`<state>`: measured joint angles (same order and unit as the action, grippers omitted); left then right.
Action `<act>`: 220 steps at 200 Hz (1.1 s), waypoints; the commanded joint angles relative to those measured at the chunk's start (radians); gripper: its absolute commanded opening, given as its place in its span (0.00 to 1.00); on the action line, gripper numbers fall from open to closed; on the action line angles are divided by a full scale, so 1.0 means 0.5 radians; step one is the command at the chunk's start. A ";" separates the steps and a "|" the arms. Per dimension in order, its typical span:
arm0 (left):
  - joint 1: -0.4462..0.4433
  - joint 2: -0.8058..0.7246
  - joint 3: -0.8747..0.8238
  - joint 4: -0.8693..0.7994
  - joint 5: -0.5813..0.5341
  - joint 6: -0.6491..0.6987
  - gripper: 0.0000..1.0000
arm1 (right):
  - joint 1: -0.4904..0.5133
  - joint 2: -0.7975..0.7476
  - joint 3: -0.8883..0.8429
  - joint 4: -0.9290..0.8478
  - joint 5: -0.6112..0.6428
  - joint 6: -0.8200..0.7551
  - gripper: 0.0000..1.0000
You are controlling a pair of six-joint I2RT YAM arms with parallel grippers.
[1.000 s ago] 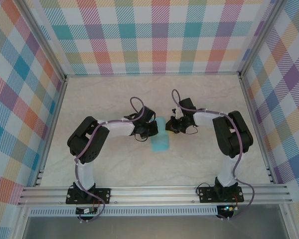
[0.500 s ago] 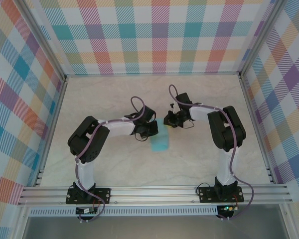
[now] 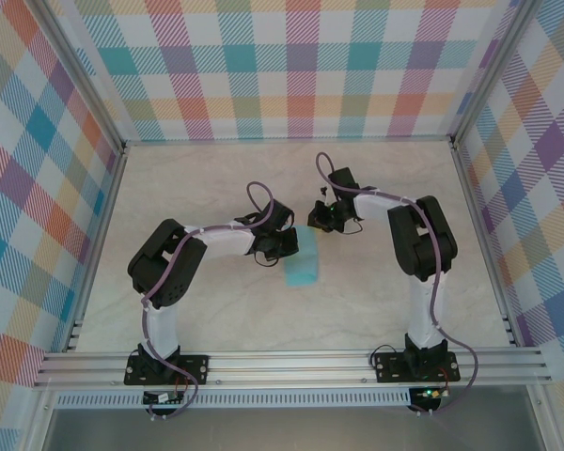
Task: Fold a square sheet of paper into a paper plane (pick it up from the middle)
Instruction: Fold the square sheet of paper in half at the center of the table.
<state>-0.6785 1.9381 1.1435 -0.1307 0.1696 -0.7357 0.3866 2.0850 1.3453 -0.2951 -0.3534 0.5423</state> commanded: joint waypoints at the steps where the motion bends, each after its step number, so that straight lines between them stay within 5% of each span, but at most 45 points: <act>1: 0.001 0.066 -0.055 -0.268 -0.120 0.038 0.04 | -0.005 0.075 0.046 -0.115 0.159 0.049 0.12; 44: 0.001 0.029 -0.075 -0.265 -0.131 0.026 0.04 | -0.003 -0.226 -0.085 -0.035 -0.080 0.057 0.12; 115: -0.002 0.036 -0.086 -0.232 -0.128 0.016 0.04 | -0.002 -0.700 -0.791 0.092 -0.437 0.161 0.12; 220: -0.005 0.042 -0.090 -0.232 -0.145 0.002 0.04 | 0.006 -0.624 -0.910 0.245 -0.664 0.134 0.12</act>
<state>-0.6796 1.9358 1.1416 -0.1291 0.1635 -0.7364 0.3862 1.7420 0.8879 -0.2047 -0.6479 0.6136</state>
